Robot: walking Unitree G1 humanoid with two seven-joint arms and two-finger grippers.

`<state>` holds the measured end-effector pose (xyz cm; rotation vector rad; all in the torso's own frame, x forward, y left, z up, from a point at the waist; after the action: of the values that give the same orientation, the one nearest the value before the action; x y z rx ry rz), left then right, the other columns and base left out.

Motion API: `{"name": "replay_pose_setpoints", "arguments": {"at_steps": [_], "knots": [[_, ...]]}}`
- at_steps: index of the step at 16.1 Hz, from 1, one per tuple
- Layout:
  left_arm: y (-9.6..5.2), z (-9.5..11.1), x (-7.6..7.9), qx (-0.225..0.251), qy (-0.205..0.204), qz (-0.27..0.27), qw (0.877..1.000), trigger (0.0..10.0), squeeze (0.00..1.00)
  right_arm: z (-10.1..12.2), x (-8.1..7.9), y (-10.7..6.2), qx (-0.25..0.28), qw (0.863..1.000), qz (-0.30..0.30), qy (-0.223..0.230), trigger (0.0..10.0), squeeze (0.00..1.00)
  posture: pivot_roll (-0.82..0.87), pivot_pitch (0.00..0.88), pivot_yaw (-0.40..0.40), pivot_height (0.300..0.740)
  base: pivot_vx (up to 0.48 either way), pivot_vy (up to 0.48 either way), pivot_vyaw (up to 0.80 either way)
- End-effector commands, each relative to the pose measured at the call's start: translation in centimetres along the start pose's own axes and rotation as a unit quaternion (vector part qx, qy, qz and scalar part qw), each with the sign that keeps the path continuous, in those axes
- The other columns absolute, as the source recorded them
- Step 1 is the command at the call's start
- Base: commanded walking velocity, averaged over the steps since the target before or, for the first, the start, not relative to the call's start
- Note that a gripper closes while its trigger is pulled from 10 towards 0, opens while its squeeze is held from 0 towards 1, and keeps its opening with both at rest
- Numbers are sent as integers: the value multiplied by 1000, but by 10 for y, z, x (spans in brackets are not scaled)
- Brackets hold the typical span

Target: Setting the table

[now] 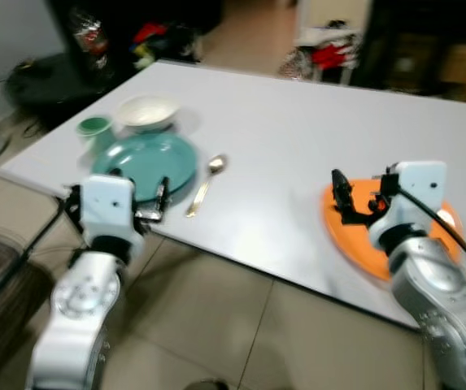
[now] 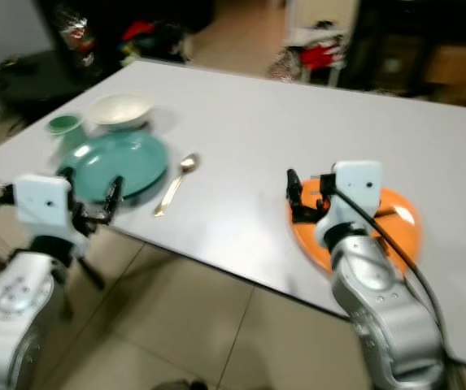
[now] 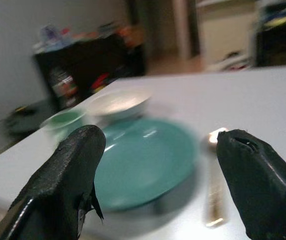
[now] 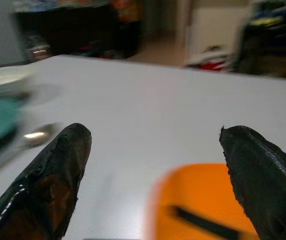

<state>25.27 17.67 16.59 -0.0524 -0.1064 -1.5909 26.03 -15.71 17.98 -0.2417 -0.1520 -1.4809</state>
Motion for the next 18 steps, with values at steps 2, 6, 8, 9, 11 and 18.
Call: {"name": "replay_pose_setpoints", "arguments": {"at_steps": [2, 6, 8, 9, 11, 18], "knots": [[3, -2, 6, -2, -12, -10, 1000, 10000, 0, 9, 8, -3, 29, 999, -3, -24, 10000, 1000, 15, 0, 80, 740, 0, 0, 800], [2, 3, 13, 2, -17, -18, 1000, 10000, 0, 12, 11, 8, 53, 997, -19, -55, 10000, 1000, 56, 0, 40, 740, 0, 0, 800], [-2, 0, 14, -2, -20, -28, 999, 10000, 0, 13, 7, 7, 58, 996, -13, -61, 10000, 1000, 46, 0, 53, 740, 0, 0, 800], [-1, -1, 14, -5, -24, -29, 999, 10000, 0, 11, 7, 6, 58, 996, -15, -59, 10000, 1000, 40, 0, 59, 740, 0, 0, 800], [4, 2, 16, 1, -23, -33, 999, 10000, 0, 9, 8, 4, 53, 997, -21, -52, 10000, 1000, 26, 0, 72, 740, 0, 0, 800], [4, -1, 19, -5, -27, -38, 999, 10000, 0, 3, 9, 0, 41, 998, -18, -38, 10000, 1000, 17, 0, 76, 740, 0, 86, 721]]}}
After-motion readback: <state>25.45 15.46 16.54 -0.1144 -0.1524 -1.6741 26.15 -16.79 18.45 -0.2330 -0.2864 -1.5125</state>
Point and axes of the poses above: a point about 5 cm out from each wrist's last joint towards the gripper, its own y axis pointing out of the wrist towards the gripper, its own z axis along the axis of the wrist's last joint, x = y × z, the point moved 1 cm from there along y, pointing out of the wrist towards the gripper, and after that the axes turned 15 degrees about -y, right-handed, at the moved point
